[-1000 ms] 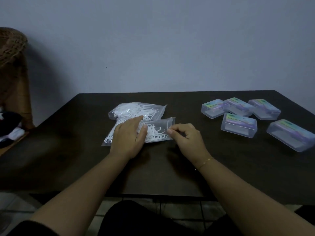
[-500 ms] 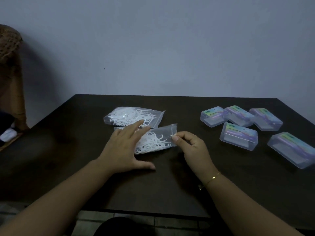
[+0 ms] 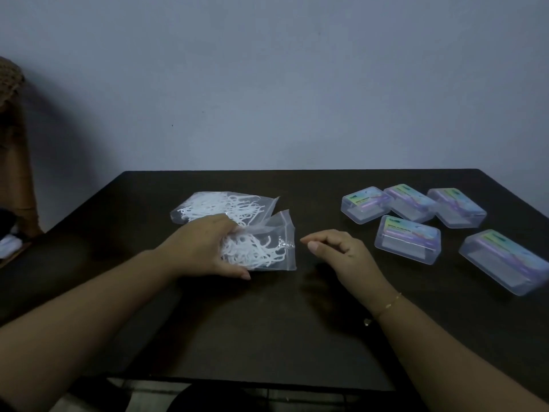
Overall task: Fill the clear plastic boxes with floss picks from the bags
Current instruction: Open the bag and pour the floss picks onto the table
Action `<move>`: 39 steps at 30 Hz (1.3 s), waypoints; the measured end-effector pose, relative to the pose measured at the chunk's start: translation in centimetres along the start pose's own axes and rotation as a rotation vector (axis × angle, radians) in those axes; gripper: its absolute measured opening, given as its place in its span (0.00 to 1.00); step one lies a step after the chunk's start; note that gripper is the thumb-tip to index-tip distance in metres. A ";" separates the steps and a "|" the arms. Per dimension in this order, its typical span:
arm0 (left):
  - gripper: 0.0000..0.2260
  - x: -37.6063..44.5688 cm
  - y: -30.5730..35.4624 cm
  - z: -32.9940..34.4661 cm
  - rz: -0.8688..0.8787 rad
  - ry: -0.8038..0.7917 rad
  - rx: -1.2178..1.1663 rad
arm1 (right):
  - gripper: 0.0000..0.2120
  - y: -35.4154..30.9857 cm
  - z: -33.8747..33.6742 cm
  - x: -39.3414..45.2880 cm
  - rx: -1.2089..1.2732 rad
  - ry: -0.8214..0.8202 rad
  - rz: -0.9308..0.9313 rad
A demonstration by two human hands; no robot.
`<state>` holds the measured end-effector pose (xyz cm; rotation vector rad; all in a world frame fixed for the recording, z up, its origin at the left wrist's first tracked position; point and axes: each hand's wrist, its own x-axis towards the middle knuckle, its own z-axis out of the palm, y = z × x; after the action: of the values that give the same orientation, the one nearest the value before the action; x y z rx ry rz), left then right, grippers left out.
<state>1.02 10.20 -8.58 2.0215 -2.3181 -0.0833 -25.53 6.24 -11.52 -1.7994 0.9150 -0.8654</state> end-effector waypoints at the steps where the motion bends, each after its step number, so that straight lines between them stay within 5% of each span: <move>1: 0.34 0.0 0.0 -0.5 0.018 0.002 0.024 | 0.08 0.1 -0.3 0.2 -0.006 0.014 0.018; 6: 0.44 0.2 1.3 -3.5 0.147 0.005 0.258 | 0.06 0.3 -0.4 0.6 -0.107 -0.053 0.008; 13: 0.46 0.5 4.5 -6.6 0.263 -0.005 0.559 | 0.09 0.9 -0.4 1.0 -0.215 -0.141 -0.050; 22: 0.46 1.0 5.9 -7.8 0.314 0.057 0.612 | 0.06 1.0 -0.1 1.1 -0.285 -0.140 -0.014; 26: 0.46 0.9 5.9 -8.3 0.293 0.068 0.602 | 0.05 1.0 -0.4 1.0 -0.132 -0.104 -0.002; 30: 0.46 0.7 5.9 -8.4 0.288 0.068 0.622 | 0.16 1.2 -0.2 1.0 -0.061 -0.117 0.043; 35: 0.46 0.2 6.2 -8.4 0.272 0.050 0.644 | 0.05 1.8 0.1 1.3 -0.274 -0.117 -0.030; 39: 0.46 0.0 5.7 -8.8 0.235 0.061 0.615 | 0.07 1.6 -0.2 1.1 -0.162 -0.054 0.010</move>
<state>-3.82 10.98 0.68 1.8854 -2.7523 0.7796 -25.50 4.72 -12.75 -1.9449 0.9825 -0.7507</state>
